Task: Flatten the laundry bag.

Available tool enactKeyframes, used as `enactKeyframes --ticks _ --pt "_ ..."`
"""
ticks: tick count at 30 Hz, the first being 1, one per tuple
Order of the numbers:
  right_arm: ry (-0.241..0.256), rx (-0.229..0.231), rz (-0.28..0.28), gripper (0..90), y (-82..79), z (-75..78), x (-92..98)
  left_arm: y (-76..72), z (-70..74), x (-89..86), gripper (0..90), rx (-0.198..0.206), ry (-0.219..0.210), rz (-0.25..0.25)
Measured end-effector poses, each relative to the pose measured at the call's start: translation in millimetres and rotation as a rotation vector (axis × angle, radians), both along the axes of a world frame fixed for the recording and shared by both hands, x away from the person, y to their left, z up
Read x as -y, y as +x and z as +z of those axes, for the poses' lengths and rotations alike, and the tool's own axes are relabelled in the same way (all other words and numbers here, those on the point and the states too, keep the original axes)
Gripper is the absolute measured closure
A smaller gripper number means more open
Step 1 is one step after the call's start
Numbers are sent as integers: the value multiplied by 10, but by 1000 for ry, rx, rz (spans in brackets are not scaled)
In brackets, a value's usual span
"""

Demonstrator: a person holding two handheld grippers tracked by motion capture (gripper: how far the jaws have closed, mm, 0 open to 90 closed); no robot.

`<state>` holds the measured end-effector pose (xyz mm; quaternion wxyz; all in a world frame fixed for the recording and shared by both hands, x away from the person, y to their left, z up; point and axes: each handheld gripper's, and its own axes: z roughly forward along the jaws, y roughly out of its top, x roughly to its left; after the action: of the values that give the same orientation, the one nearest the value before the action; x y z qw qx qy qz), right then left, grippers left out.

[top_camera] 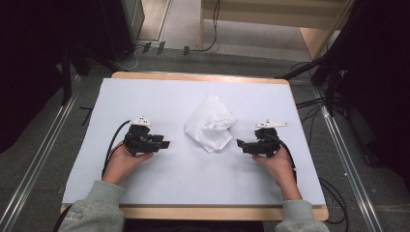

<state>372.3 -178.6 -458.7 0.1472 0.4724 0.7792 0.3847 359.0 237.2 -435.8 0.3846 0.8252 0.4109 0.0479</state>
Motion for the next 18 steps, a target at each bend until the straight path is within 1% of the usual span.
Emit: enactKeyframes --ticks 1,2,3,4,5,7,8,10,11,12,13,16,18 --pt "7 -3 -1 206 -6 5 -8 4 8 -5 569 3 9 11" --pt "7 -3 -1 206 -6 5 -8 10 14 -14 569 3 3 20" --pt "10 -3 1 246 -6 7 -4 16 19 -25 569 1 -9 17" --pt "30 -7 7 299 -12 17 4 21 28 -27 514 -6 -4 26" --pt "36 -6 15 321 -13 22 10 31 34 -34 505 -13 -6 26" --pt "41 -7 19 338 -18 27 14 48 42 -55 491 -17 -23 20" --pt "43 -8 26 350 -22 30 14 55 41 -58 459 -19 -25 23" --pt "44 -15 38 363 -26 32 11 75 34 -54 437 -27 -24 24" --pt "55 -36 52 371 -26 28 10 90 26 -41 415 -28 -12 19" --pt "55 -36 52 371 -26 28 10 90 26 -41 405 -28 -12 19" --pt "64 -50 57 372 -20 23 15 103 17 -23 390 -34 -15 19" --pt "69 -56 60 372 -25 25 21 115 10 -16 373 -37 -14 15" --pt "67 -56 58 366 -32 25 23 124 7 -9 362 -48 -25 18"
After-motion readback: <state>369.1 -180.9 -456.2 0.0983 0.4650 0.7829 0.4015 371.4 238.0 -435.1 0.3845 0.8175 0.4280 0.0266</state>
